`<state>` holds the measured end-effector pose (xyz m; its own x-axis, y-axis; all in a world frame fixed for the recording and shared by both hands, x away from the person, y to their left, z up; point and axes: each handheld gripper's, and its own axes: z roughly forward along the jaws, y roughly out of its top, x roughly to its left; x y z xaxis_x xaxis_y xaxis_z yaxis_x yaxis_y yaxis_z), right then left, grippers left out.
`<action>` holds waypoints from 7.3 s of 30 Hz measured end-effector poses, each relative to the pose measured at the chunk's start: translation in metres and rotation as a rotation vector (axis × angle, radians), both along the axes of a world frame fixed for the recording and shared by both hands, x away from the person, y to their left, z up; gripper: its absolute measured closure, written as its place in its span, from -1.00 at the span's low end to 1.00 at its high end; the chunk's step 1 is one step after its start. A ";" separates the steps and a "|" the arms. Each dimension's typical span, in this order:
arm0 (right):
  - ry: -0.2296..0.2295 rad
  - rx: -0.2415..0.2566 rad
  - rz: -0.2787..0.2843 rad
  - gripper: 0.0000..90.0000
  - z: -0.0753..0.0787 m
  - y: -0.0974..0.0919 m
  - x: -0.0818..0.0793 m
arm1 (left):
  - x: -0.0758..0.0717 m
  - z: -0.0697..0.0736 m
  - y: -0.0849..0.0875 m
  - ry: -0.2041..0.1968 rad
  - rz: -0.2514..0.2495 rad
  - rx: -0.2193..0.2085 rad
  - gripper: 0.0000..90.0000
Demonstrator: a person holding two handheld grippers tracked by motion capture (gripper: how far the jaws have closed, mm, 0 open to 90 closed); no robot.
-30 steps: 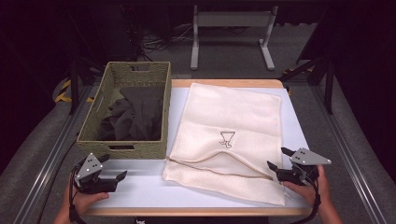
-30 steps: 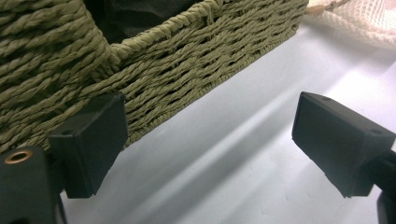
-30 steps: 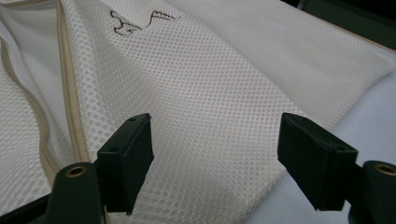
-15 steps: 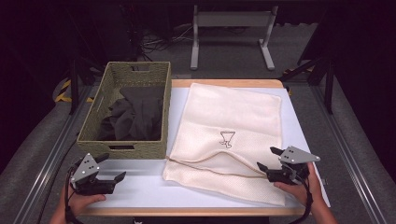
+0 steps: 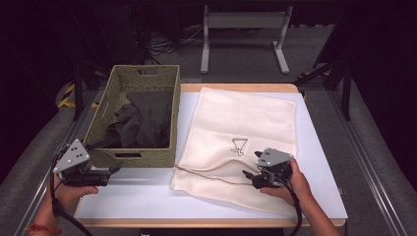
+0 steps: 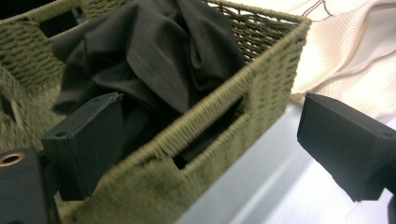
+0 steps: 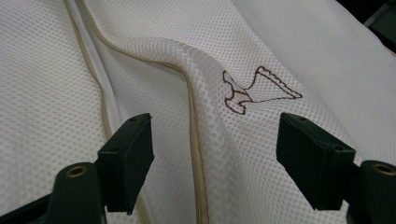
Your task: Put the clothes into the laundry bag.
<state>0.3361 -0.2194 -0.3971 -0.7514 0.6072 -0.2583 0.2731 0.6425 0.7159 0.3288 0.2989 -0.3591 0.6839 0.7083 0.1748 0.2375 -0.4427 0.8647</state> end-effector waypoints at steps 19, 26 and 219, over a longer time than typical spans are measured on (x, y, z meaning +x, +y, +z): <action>0.070 -0.125 0.004 0.84 -0.018 0.028 0.025 | 0.107 0.023 -0.036 0.187 -0.126 0.269 -0.92; 0.074 -0.122 0.022 0.80 -0.019 0.028 0.023 | 0.139 0.008 -0.044 0.293 -0.178 0.328 -0.93; -0.033 0.139 0.034 0.94 0.045 0.021 -0.010 | 0.021 -0.034 -0.241 0.250 -0.425 0.085 -0.80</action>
